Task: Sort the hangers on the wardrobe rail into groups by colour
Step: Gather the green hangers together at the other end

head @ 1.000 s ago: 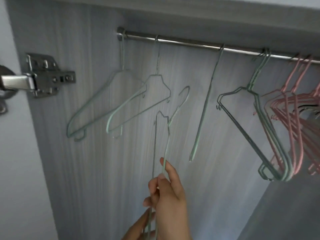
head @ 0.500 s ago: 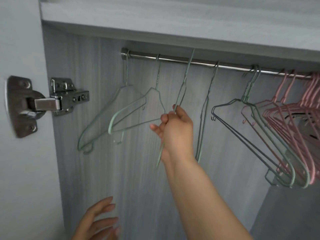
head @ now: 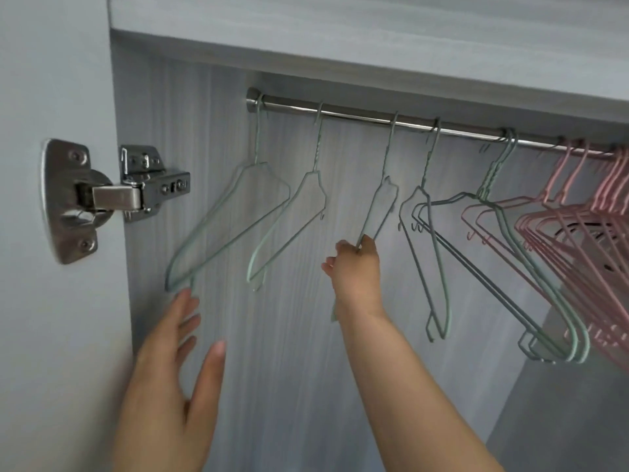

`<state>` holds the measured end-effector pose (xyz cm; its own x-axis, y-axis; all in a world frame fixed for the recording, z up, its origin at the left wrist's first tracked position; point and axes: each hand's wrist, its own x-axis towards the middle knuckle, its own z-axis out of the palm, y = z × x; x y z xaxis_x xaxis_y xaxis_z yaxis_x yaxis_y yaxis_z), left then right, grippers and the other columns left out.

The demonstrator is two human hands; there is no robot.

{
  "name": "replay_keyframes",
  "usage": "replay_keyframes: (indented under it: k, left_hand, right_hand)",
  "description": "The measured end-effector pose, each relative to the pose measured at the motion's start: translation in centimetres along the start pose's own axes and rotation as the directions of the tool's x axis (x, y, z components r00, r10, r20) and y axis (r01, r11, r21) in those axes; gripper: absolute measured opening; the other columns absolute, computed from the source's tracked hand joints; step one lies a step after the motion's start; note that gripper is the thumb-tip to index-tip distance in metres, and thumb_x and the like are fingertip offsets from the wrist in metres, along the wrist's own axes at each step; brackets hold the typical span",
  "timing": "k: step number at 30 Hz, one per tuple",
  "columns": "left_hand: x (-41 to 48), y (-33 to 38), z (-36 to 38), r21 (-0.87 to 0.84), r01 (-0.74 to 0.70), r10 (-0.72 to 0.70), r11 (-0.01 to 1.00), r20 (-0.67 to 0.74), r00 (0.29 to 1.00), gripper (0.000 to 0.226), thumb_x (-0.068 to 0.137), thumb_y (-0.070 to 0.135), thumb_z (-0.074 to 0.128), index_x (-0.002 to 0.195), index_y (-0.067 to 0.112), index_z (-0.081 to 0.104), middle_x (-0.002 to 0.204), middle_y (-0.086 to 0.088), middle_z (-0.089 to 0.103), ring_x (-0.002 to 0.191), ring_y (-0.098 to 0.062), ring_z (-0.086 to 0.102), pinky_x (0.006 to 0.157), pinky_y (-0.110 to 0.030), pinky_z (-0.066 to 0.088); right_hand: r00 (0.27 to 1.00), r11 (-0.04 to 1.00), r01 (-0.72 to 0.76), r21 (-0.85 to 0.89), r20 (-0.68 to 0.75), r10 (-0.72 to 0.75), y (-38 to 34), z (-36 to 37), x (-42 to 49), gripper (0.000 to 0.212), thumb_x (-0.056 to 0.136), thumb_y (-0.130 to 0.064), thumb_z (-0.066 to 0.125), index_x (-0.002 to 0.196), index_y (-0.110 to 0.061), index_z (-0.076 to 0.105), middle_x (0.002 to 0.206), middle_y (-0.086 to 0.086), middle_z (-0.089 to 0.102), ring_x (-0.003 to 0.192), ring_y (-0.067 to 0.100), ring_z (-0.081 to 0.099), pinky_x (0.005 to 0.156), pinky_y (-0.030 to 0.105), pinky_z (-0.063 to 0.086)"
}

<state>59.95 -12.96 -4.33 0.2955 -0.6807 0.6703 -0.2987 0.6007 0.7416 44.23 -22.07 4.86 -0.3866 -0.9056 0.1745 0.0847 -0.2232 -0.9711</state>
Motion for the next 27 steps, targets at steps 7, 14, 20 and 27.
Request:
replay_keyframes:
  k: [7,14,20,27]
  left_hand:
    - [6.4,3.4,4.0,0.260,-0.041,0.032,0.965,0.040,0.999,0.059,0.088,0.034,0.050,0.138,0.012,0.028,0.138,-0.013,0.043,0.125,-0.026,0.044,0.102,-0.040,0.038]
    - [8.1,3.4,6.5,0.206,-0.075,0.079,0.976,-0.014,0.997,0.023,0.093,0.033,0.038,0.095,0.016,0.054,0.080,0.002,0.066,0.073,-0.024,0.067,0.071,-0.040,0.053]
    - [11.2,5.3,7.5,0.002,-0.104,0.104,0.995,-0.097,0.990,0.022,0.096,0.028,0.035,0.085,0.020,0.052,0.065,0.004,0.061,0.063,-0.022,0.065,0.069,-0.045,0.056]
    - [15.5,5.2,9.6,0.093,-0.041,0.046,0.995,-0.057,0.997,0.023,0.095,0.024,0.034,0.092,0.015,0.055,0.064,0.000,0.061,0.058,-0.030,0.064,0.065,-0.047,0.057]
  right_hand:
    - [0.817,0.680,0.558,-0.476,0.175,-0.549,1.8,-4.1,-8.0,0.069,0.092,-0.023,0.045,0.141,-0.042,0.000,0.142,-0.026,-0.006,0.133,-0.011,-0.011,0.094,-0.010,-0.007]
    - [0.627,0.483,0.724,-0.492,0.177,-0.759,3.7,-6.7,-12.0,0.054,0.071,-0.023,0.046,0.122,-0.039,0.040,0.133,-0.014,0.039,0.124,0.001,0.036,0.100,-0.001,0.020]
    - [0.639,0.524,0.736,-0.429,0.184,-0.747,6.0,-8.4,-11.7,0.047,0.064,-0.021,0.047,0.103,-0.046,0.045,0.114,-0.025,0.044,0.104,-0.005,0.049,0.090,0.000,0.031]
    - [0.677,0.545,0.712,-0.442,0.229,-0.699,7.5,-10.4,-10.6,0.053,0.064,-0.022,0.047,0.101,-0.059,0.043,0.101,-0.022,0.048,0.096,-0.005,0.052,0.079,0.006,0.041]
